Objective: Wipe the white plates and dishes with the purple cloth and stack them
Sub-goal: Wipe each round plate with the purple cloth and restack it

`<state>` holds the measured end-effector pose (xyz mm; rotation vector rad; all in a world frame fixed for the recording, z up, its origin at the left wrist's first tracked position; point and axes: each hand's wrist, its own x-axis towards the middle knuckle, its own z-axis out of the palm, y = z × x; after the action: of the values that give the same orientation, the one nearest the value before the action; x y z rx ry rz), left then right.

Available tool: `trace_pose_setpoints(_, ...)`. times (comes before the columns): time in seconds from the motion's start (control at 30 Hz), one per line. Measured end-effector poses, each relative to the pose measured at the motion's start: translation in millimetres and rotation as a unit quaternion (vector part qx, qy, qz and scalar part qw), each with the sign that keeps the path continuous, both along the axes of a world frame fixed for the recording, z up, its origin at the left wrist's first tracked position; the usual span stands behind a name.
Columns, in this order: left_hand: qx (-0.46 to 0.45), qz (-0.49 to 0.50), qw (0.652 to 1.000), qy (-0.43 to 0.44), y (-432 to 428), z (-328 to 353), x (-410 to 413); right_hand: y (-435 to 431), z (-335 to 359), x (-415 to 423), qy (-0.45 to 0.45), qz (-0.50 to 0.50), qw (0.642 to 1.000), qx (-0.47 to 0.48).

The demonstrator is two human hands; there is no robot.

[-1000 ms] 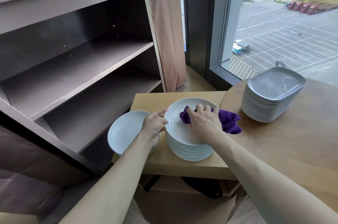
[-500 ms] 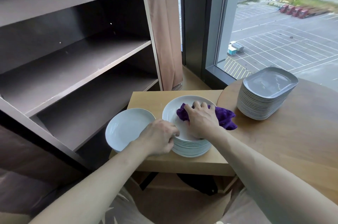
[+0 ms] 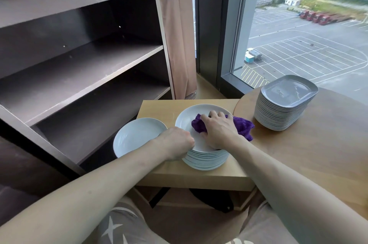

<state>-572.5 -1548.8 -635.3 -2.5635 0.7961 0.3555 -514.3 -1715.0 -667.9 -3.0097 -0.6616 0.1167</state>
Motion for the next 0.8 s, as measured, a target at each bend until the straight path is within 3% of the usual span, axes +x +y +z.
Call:
trace_pose_setpoints(0.33, 0.027, -0.051, 0.998, -0.026, 6, -3, -2, -6, 3, -6, -0.042, -0.007, 0.999, 0.025)
trace_pose_setpoints(0.53, 0.013, -0.147, 0.971, -0.186, 20, 4, -15, -15, 10, -6, -0.081, -0.019, 0.995, 0.057)
trace_pose_setpoints(0.8, -0.071, -0.210, 0.935, -0.277, 42, 9, -17, -25, 11, -18, -0.126, -0.040, 0.985, 0.112)
